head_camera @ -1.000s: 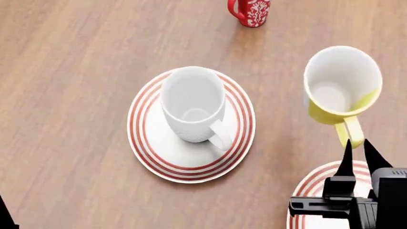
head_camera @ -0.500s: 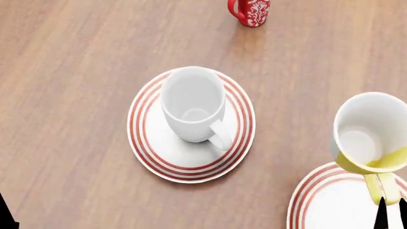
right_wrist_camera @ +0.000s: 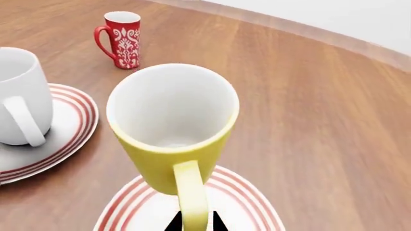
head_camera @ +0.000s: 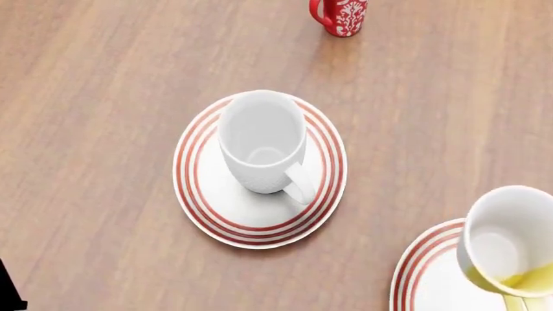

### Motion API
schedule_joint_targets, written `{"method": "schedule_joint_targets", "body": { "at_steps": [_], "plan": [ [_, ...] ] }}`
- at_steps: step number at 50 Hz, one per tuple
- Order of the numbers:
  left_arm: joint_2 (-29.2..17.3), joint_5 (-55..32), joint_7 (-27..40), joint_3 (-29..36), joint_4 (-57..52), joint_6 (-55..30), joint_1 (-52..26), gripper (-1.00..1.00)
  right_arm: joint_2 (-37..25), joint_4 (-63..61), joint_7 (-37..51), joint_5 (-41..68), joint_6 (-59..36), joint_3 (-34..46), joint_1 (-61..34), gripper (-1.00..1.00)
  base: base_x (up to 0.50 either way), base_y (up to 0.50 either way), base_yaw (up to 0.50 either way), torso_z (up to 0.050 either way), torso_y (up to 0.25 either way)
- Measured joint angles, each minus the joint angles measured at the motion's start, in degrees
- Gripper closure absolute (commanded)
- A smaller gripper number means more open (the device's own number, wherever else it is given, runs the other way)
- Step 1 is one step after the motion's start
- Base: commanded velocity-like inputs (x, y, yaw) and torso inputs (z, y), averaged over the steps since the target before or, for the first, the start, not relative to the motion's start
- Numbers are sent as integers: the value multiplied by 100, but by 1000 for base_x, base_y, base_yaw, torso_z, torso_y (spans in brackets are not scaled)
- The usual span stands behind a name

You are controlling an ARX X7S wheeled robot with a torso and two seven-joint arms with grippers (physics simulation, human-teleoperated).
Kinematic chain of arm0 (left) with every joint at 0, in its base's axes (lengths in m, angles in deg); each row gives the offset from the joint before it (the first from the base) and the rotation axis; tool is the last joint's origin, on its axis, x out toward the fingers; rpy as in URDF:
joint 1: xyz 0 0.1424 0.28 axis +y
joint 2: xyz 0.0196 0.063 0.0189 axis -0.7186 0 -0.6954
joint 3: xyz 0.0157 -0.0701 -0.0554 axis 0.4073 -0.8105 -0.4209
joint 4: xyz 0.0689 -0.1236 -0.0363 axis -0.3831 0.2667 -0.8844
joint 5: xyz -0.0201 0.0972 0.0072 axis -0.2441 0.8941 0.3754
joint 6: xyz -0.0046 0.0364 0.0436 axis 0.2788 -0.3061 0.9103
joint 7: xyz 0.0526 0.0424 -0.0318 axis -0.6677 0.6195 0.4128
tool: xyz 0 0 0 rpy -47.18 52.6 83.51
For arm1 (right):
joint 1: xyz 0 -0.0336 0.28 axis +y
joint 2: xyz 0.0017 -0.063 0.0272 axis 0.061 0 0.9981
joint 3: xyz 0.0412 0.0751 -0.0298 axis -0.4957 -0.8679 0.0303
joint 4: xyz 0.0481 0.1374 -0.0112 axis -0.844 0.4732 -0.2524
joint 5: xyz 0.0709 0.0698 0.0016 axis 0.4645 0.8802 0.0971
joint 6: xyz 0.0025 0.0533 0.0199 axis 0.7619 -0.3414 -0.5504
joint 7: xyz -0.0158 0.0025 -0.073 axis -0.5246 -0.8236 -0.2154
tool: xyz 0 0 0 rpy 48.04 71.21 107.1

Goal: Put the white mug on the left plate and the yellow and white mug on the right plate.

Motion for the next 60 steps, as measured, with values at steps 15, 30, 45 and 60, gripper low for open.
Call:
{"method": "schedule_joint_targets", "body": {
  "at_steps": [15,30,45,60],
  "plan": [
    [-13,1,9,11,-8,26,16,-100,129,525,-64,-59,529,54,196,100,0,0,0,0,0],
    [-29,-14,34,20,-19,18,8,-100,177,1168,-68,-181,938,240,198,100,0,0,0,0,1],
    [-47,-38,55,22,-30,14,1,-100,154,1649,-9,-255,1153,398,97,100,0,0,0,0,0],
    [-61,-50,75,29,-29,14,-8,-100,130,1703,70,-209,1241,394,159,-100,0,0,0,0,0]
  ]
}}
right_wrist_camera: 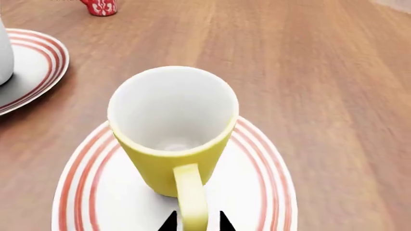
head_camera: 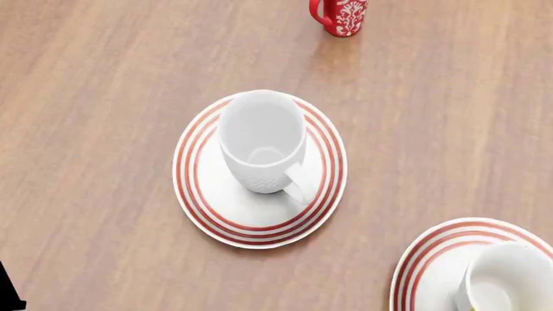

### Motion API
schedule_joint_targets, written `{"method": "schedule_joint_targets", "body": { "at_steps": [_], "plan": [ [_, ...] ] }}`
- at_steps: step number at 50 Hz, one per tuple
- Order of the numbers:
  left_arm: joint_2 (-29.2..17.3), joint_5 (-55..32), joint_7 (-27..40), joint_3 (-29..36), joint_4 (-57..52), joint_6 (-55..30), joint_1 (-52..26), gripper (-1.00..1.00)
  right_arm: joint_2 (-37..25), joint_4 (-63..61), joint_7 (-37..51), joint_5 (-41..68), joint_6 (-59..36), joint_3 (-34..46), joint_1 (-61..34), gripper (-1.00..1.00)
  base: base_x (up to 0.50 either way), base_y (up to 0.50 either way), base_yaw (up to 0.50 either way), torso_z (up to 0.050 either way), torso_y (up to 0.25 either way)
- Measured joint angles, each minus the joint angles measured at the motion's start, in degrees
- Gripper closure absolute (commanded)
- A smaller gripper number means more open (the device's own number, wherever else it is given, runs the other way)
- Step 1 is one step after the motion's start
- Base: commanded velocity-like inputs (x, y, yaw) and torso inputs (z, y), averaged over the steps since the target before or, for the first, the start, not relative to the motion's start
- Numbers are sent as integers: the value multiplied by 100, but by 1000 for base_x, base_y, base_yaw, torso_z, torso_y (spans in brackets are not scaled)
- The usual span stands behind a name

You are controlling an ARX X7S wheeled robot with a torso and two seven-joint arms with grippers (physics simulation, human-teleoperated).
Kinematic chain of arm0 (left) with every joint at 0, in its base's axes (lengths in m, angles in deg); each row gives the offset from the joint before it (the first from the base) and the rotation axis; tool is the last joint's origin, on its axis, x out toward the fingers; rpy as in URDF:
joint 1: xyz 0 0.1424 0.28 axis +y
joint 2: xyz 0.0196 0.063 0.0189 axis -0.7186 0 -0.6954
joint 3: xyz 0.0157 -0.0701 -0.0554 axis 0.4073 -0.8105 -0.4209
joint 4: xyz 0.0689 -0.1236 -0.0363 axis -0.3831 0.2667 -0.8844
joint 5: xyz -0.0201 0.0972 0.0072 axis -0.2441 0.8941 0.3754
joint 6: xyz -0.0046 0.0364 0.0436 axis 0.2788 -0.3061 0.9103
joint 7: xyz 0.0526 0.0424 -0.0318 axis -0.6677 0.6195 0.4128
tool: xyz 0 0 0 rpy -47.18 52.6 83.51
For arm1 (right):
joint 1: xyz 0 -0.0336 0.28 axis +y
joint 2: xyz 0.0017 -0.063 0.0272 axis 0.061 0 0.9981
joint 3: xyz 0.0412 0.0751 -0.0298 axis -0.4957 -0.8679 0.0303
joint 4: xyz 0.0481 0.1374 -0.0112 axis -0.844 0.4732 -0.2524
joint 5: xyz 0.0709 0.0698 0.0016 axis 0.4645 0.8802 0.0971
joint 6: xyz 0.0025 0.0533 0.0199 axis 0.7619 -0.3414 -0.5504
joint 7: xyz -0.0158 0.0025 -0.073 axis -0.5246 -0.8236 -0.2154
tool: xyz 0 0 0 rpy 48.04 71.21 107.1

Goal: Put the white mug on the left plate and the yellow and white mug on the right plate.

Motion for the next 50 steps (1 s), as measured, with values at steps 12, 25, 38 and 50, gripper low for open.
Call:
{"method": "schedule_joint_targets", "body": {
  "at_steps": [12,25,38,50],
  "plan": [
    [-12,-9,16,2,-2,4,-4,-100,9,-78,44,96,150,-68,62,-100,0,0,0,0,0],
    [-22,-18,38,9,-9,-1,-16,-100,57,-203,-104,420,610,-270,295,-100,0,0,0,0,0],
    [-45,-43,65,-4,-46,-5,-22,-100,-69,-1078,-49,1177,602,-854,727,-100,0,0,0,0,1],
    [-64,-72,90,-19,-82,-2,-33,-100,-569,-1831,508,1871,-58,-1155,508,-100,0,0,0,0,0]
  ]
}}
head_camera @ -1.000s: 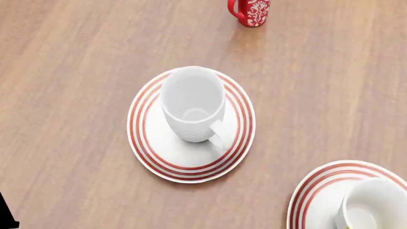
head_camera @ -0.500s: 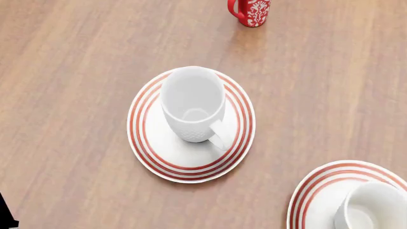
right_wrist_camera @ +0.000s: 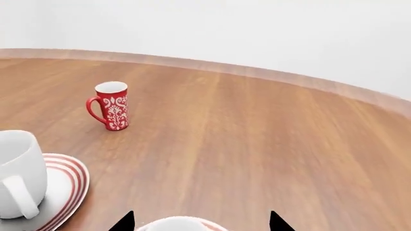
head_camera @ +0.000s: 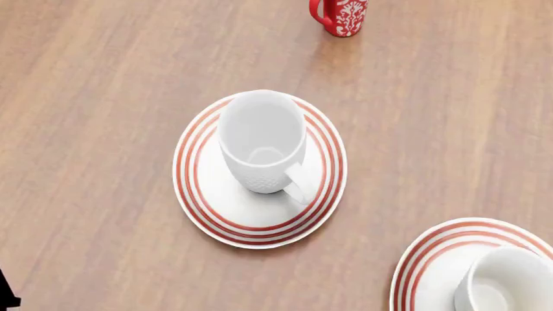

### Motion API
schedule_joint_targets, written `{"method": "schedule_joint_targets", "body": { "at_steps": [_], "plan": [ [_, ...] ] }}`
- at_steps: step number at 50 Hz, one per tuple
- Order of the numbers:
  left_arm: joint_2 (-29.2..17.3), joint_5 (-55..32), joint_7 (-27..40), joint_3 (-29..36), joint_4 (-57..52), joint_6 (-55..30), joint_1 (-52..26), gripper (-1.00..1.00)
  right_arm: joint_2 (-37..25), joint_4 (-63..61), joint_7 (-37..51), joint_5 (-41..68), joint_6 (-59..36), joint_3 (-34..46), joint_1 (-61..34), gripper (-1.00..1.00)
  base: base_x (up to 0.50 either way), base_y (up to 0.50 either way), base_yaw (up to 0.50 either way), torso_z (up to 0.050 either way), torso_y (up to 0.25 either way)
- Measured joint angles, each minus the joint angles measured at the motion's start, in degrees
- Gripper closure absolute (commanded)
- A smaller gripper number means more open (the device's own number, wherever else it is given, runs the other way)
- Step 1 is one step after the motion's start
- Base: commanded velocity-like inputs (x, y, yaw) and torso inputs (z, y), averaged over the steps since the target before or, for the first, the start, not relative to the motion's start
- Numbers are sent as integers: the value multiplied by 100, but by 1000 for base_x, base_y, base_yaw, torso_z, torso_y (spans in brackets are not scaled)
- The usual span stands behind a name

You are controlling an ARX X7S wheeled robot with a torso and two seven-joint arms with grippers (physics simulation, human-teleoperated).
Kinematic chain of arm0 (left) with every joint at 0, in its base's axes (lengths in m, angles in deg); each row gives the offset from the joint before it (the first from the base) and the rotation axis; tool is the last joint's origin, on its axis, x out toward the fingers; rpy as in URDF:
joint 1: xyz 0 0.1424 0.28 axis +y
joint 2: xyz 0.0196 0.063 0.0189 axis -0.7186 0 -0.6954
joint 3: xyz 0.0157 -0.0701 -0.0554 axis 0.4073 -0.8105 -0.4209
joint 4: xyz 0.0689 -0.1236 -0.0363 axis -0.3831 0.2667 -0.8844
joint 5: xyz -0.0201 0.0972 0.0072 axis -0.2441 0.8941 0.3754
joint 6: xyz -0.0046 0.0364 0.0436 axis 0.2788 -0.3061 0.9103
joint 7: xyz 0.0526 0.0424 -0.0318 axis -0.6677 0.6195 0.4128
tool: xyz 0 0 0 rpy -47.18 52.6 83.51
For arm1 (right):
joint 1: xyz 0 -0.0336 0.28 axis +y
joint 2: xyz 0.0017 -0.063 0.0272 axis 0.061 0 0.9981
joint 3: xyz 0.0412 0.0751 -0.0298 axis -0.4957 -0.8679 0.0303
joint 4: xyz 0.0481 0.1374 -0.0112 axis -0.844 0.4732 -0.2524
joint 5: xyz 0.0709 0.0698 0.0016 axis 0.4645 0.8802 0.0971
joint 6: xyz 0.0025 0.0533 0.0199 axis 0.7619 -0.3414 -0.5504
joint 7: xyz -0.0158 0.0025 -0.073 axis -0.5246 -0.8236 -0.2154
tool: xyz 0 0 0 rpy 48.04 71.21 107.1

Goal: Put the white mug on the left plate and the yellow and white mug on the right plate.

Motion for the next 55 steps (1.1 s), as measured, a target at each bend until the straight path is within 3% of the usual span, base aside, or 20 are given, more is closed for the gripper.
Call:
{"method": "schedule_joint_targets", "body": {
  "at_steps": [17,31,41,55],
  "plan": [
    [7,17,23,31,-14,23,14,-100,-1121,281,1147,298,-1461,994,-2063,-100,0,0,0,0,0],
    [-39,47,42,111,-62,-99,-75,-100,-1329,1677,1396,-259,-1575,2300,-3879,-100,0,0,0,0,0],
    [-277,-320,97,180,-121,-750,-700,-100,-1213,2167,1567,-596,-1327,2720,-4577,-100,0,0,0,0,0],
    [-759,-1068,546,125,-700,-2068,-2146,-100,-1307,1132,2038,-323,-1707,2341,-4733,-100,0,0,0,0,0]
  ]
}}
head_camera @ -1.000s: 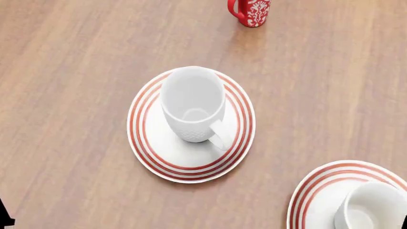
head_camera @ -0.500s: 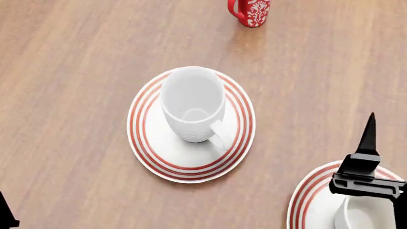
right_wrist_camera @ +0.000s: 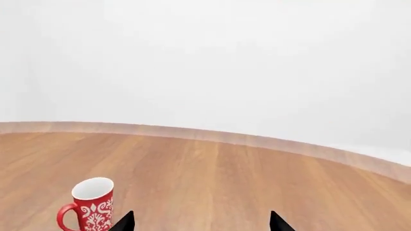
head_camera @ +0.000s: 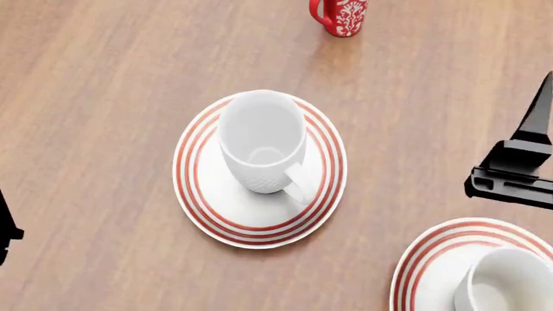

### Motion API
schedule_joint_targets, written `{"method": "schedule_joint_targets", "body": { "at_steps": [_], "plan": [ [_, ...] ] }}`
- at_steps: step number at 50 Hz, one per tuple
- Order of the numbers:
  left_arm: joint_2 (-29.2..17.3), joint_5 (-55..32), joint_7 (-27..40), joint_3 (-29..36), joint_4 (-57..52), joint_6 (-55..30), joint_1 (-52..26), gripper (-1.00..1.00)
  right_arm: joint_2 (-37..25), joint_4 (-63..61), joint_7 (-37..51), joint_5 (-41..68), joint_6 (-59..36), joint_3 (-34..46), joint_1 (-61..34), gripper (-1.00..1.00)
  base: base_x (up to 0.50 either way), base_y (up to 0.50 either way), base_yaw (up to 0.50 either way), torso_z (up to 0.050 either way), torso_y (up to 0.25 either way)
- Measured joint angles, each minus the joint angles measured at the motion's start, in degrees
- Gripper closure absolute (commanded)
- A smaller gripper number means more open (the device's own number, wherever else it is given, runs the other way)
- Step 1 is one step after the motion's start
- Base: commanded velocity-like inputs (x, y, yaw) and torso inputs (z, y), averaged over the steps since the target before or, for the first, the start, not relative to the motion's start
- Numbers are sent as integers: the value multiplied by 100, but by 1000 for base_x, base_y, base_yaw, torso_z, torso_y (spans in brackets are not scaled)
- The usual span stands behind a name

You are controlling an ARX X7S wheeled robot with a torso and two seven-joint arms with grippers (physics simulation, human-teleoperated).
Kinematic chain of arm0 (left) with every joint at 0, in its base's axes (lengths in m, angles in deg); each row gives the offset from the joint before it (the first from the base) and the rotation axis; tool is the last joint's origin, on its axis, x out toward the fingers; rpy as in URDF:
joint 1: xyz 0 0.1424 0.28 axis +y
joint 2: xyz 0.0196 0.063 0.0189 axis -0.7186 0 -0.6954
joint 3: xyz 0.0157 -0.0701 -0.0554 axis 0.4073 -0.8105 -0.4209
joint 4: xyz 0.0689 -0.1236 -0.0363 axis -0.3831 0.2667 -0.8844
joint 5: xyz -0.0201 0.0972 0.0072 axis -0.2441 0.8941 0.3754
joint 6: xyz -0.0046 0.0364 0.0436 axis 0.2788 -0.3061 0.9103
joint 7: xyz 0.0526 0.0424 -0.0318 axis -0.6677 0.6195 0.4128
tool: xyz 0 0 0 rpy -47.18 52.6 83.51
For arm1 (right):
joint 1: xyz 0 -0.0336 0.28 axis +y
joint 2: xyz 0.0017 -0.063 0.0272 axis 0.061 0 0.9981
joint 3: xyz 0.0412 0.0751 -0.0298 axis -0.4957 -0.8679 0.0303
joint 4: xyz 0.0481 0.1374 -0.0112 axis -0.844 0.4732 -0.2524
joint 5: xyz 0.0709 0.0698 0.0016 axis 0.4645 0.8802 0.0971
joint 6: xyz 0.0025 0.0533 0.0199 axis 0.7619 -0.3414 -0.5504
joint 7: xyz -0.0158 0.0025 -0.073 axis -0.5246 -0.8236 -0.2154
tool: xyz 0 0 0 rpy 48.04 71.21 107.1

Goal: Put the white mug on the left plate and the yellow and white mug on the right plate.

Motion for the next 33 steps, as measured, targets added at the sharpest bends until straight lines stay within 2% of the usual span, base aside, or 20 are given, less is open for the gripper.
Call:
{"method": "schedule_joint_targets", "body": {
  "at_steps": [14,20,27,33],
  "plan": [
    [-276,-512,311,-188,-368,-525,-793,-100,-451,-1528,594,994,-791,-583,-136,-100,0,0,0,0,0],
    [-363,-611,360,-315,-458,-503,-821,-100,-1437,-1902,1488,1829,-392,-509,-61,-100,0,0,0,0,0],
    [-464,-717,411,-444,-551,-435,-786,-100,-2872,-2131,2581,2575,737,-464,408,-100,0,0,0,0,0],
    [-512,-735,425,-476,-580,-359,-745,-100,-3606,-2223,3115,2776,1505,-517,951,-100,0,0,0,0,0]
  ]
}}
